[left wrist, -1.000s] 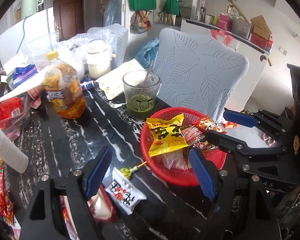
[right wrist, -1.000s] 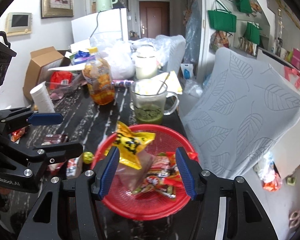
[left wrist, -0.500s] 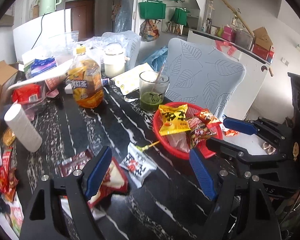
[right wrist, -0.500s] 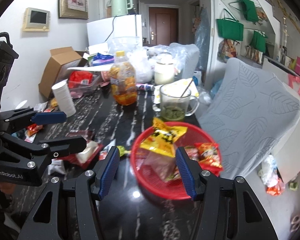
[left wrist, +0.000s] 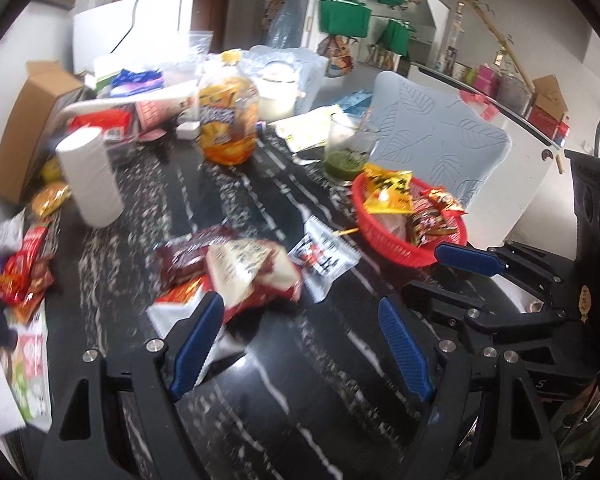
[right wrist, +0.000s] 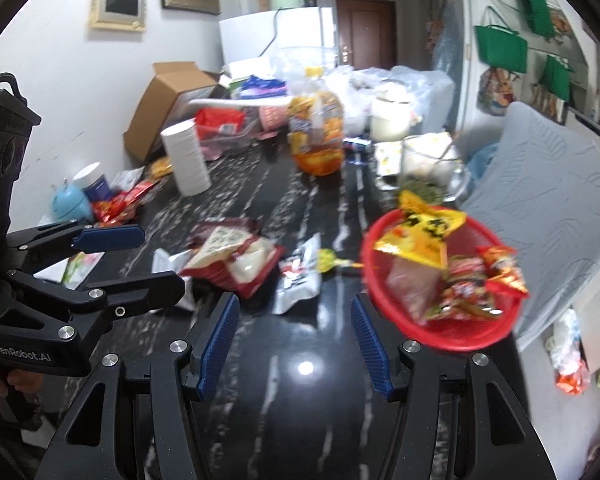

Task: Organize snacks
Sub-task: 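Withdraw both open tools from the basket back over the table, then grasp white packet with left tool while right tool grasps white peanut packet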

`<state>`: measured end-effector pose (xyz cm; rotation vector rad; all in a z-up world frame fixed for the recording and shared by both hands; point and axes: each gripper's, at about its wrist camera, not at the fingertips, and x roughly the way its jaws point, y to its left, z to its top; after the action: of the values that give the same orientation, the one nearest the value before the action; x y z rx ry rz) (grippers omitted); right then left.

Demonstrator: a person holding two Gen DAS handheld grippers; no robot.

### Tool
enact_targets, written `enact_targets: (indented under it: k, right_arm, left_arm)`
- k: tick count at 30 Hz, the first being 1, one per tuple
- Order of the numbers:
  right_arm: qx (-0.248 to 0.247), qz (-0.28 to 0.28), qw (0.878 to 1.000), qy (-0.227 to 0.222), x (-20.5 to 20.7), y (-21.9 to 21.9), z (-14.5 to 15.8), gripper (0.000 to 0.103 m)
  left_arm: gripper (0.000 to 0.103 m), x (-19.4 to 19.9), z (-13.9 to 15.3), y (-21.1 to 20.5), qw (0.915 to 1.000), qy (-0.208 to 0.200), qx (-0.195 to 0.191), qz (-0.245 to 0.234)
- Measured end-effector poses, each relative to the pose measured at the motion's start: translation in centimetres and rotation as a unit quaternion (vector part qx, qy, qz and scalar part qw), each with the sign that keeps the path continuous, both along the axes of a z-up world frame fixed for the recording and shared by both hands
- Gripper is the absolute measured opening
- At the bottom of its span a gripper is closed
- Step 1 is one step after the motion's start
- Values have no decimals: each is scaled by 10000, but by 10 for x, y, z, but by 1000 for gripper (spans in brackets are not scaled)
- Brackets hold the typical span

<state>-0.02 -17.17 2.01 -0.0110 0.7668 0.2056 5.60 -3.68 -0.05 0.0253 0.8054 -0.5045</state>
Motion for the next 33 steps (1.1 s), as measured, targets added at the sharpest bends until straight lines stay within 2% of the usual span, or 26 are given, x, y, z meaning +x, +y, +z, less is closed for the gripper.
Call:
enact_targets:
  k: [10,15,20,27,33]
  right_arm:
    - [99,438,9987,229,14,35,-20,58]
    - [60,493,9982,321,25,42,-29,58]
    - [-95,323,9986,396,39,40,-38,58]
    - [-304,-94,9986,425,54,24,-46,58]
    - [-235,-289,9979,528,69,11,-56,58]
  left_arm:
    - [79,-1,-19,34,9987,324,-163,356]
    - [79,11,-34,44,9964,567,-178,598]
    - [79,27,-54,49,9918,970,-270,783]
    - [79,47,-68,48,9898,1062,-106,940]
    - [79,60,-79,44,9877,1236,-91,948]
